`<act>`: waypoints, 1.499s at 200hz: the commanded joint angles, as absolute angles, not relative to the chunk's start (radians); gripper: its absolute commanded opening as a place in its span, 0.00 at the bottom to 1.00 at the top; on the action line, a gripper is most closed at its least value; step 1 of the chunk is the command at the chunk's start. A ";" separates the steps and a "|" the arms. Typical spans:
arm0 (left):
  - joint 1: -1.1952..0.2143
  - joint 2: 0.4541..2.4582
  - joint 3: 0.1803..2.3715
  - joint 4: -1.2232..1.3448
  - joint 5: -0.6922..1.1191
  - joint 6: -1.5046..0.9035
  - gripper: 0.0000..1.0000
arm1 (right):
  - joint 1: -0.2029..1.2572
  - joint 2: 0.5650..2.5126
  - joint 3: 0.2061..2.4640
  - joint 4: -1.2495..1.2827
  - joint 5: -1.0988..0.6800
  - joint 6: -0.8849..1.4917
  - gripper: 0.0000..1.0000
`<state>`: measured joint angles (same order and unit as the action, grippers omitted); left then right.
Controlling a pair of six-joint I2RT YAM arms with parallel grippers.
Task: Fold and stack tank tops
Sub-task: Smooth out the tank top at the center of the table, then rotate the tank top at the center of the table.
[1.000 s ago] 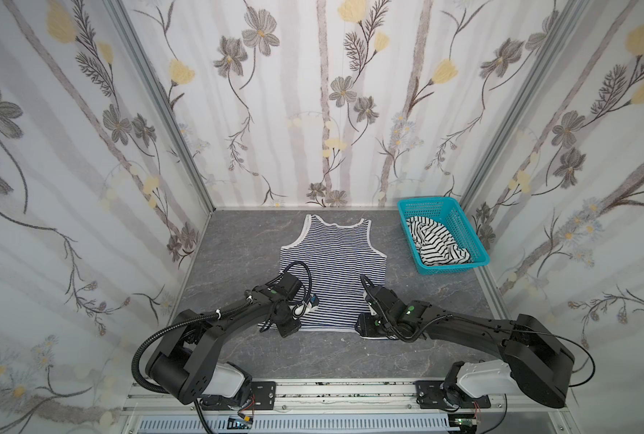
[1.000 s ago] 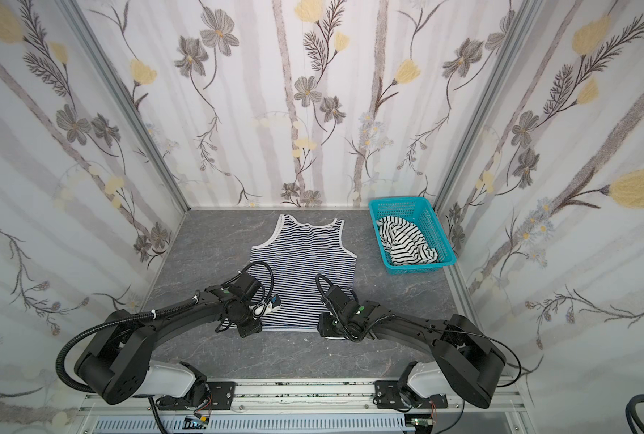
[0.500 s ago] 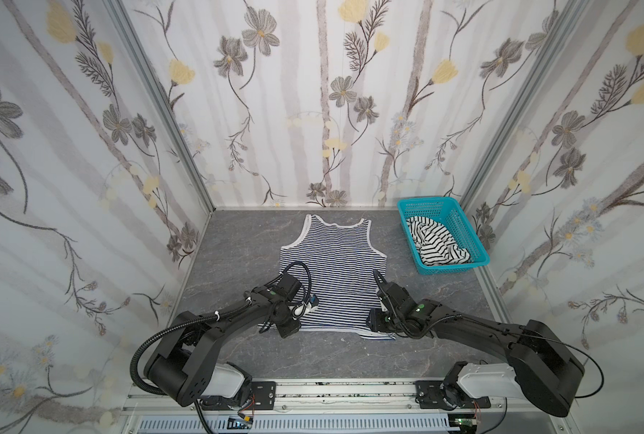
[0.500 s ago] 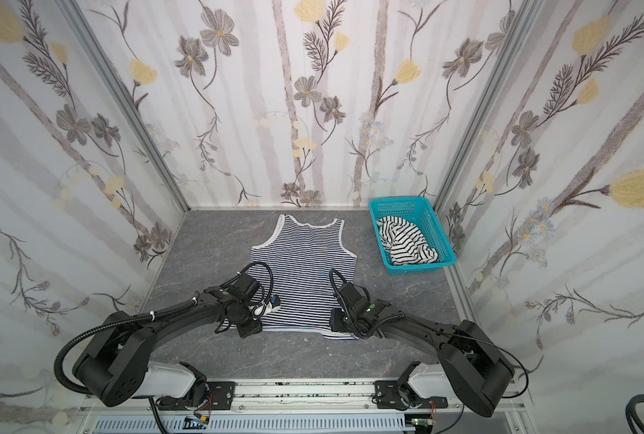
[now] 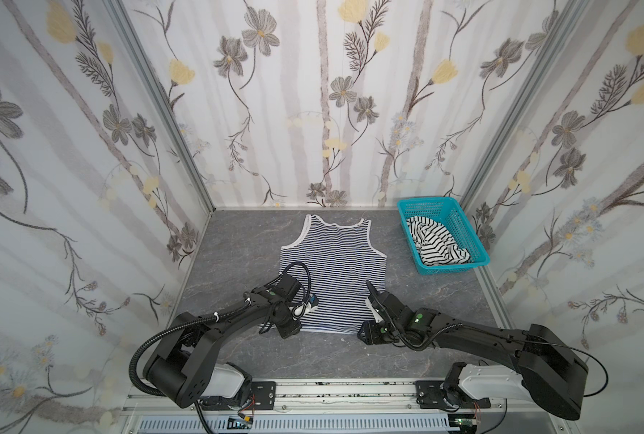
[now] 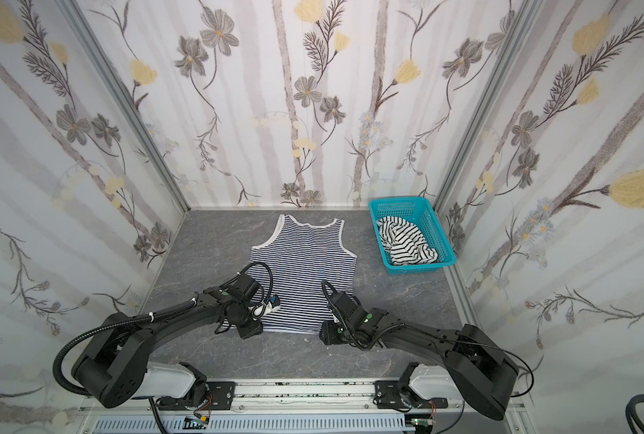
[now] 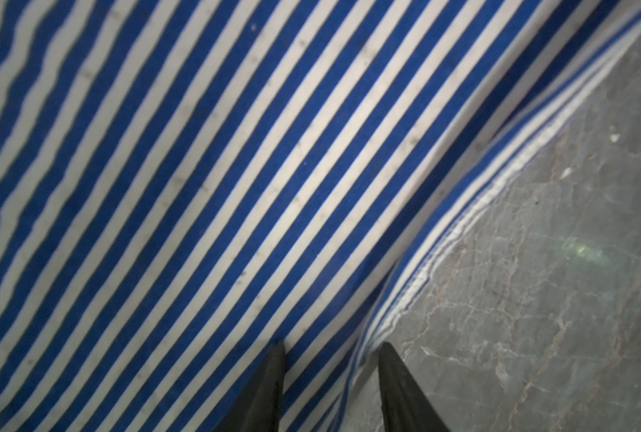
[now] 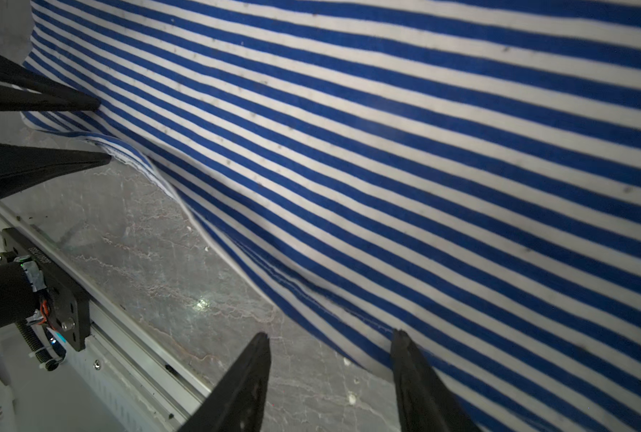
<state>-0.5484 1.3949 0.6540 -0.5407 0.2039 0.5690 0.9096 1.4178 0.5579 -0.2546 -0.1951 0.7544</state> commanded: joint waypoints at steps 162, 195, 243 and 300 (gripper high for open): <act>-0.441 1.594 0.979 -0.466 0.114 0.540 0.83 | 0.751 1.511 0.575 -0.189 -0.100 0.828 0.54; -0.406 1.754 1.087 -0.442 0.074 0.530 0.83 | 0.719 1.532 0.560 -0.190 -0.103 0.813 0.54; -0.385 1.858 1.128 -0.426 0.043 0.508 0.83 | 0.663 1.548 0.550 -0.213 -0.096 0.786 0.54; -0.384 1.744 0.971 -0.432 0.031 0.502 0.85 | 0.496 1.543 0.589 -0.285 -0.077 0.723 0.55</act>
<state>-0.3851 1.7790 1.0321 -0.3748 0.0750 0.4995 0.5503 1.5314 0.5674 -0.1631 -0.1417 0.7601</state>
